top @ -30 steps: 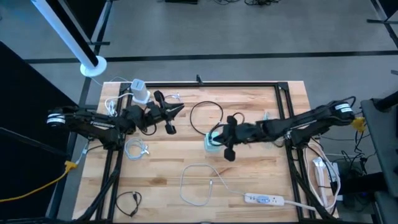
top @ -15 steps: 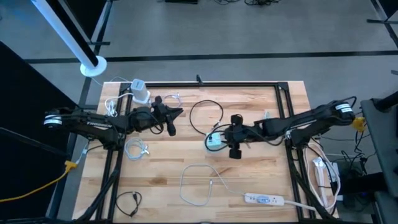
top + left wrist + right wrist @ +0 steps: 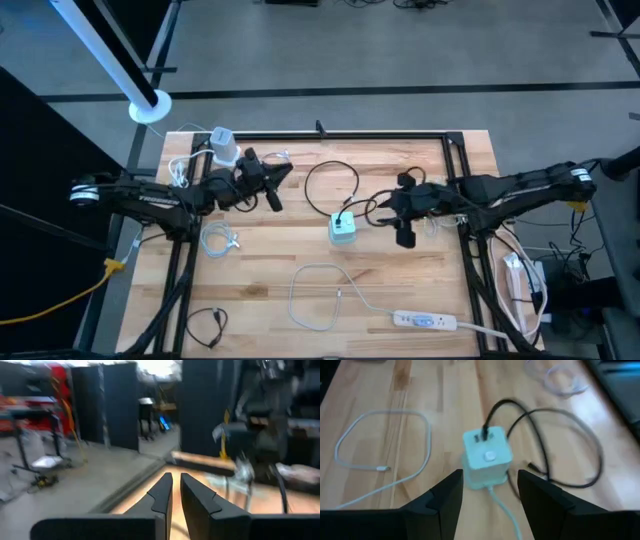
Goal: Insert USB
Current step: Insert the purple charger cable into the green charger adapter
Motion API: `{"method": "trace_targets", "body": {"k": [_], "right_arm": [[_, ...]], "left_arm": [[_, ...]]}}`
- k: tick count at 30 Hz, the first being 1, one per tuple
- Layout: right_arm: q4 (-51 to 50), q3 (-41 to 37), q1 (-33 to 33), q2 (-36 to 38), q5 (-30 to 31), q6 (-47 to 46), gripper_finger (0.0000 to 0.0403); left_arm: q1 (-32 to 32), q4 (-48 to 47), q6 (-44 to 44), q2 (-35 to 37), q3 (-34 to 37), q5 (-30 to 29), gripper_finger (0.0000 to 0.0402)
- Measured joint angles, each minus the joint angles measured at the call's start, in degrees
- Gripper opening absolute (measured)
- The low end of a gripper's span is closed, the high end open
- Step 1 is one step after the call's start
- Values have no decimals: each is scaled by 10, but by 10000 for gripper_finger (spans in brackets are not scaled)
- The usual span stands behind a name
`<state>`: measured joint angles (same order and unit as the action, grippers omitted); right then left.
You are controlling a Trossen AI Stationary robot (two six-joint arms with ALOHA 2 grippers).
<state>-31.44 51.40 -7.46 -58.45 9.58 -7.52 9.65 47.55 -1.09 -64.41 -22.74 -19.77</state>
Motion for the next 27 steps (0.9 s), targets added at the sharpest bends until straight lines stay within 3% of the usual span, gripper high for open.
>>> {"method": "trace_targets", "body": {"k": [3,16,27], "right_arm": [[0,0,0,22,20,22,163],[6,0,26,12,75,66,132],[70,-1,45,-50,70,110,103]], "left_arm": [[0,33,3,0,0,-37,25],[3,63,37,16,0,-39,25],[3,65,70,17,0,-74,25]]}}
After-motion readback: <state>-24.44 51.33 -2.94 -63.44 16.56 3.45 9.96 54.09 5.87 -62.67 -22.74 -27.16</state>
